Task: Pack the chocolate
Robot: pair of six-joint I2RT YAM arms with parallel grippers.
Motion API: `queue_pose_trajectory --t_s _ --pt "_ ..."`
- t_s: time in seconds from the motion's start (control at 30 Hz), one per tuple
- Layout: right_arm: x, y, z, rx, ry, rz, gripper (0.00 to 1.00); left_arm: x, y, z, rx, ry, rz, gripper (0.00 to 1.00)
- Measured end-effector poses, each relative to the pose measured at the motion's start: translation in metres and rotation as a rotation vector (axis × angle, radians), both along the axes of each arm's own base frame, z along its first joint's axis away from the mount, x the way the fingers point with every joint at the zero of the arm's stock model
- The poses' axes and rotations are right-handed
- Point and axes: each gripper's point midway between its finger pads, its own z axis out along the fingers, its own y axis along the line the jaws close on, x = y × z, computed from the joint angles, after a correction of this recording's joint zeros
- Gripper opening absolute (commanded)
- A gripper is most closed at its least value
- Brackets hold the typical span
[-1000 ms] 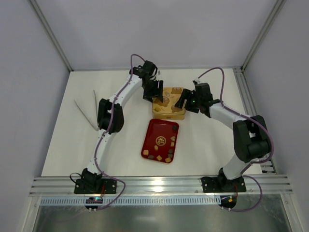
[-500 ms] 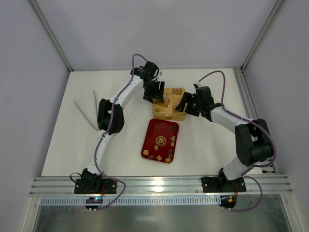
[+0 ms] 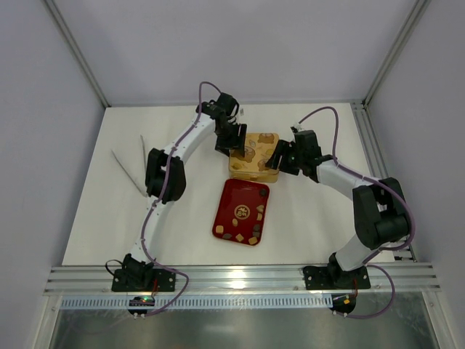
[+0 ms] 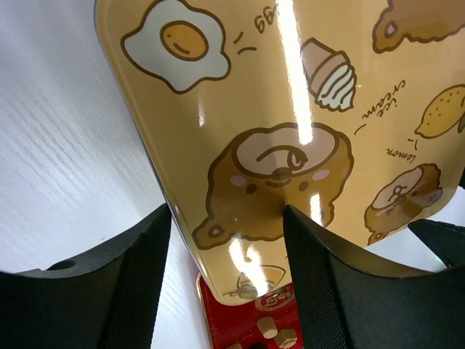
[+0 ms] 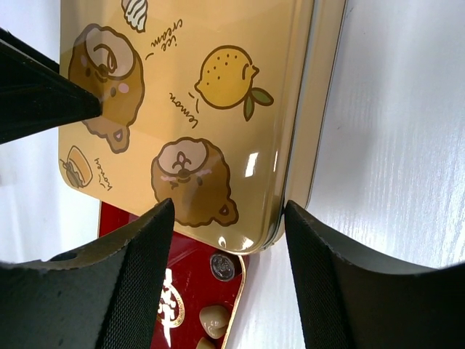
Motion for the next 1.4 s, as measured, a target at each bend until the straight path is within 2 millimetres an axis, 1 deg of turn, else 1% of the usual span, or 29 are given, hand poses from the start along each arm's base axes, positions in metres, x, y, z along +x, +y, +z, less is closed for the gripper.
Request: queue_pose_trajectory --t_s 0.17,0.27,0.4,0.6,0.7,0.9,1.0,1.13,1.4 --pt "-0.002 0.002 0.002 0.011 0.002 0.008 0.62 -0.002 0.003 -0.003 0.016 0.003 0.002 0.59" --pt "-0.005 0.002 0.004 0.015 -0.002 0.009 0.64 -0.002 0.003 -0.004 0.014 0.003 0.005 0.6" --pt "-0.007 0.003 0.005 0.026 -0.002 0.011 0.7 -0.003 0.002 -0.004 0.009 0.004 0.011 0.61" --pt "-0.007 0.004 0.006 0.033 -0.001 0.008 0.71 -0.003 0.002 -0.004 0.007 0.008 0.018 0.61" --pt "-0.007 0.004 0.002 0.033 0.009 0.005 0.71 -0.003 0.002 -0.005 0.008 0.011 0.023 0.61" --pt "-0.007 0.001 -0.013 0.031 0.056 -0.018 0.71 -0.004 0.002 -0.006 0.002 0.015 0.044 0.61" --pt "-0.007 0.0 -0.018 0.032 0.069 -0.026 0.69 -0.005 0.002 -0.007 0.004 0.015 0.05 0.61" --pt "-0.008 -0.001 -0.023 0.049 0.084 -0.038 0.65 -0.006 0.001 -0.007 0.006 0.016 0.051 0.61" --pt "0.007 -0.004 -0.026 0.131 0.075 -0.075 0.61 -0.006 0.001 -0.008 0.013 0.015 0.067 0.6"
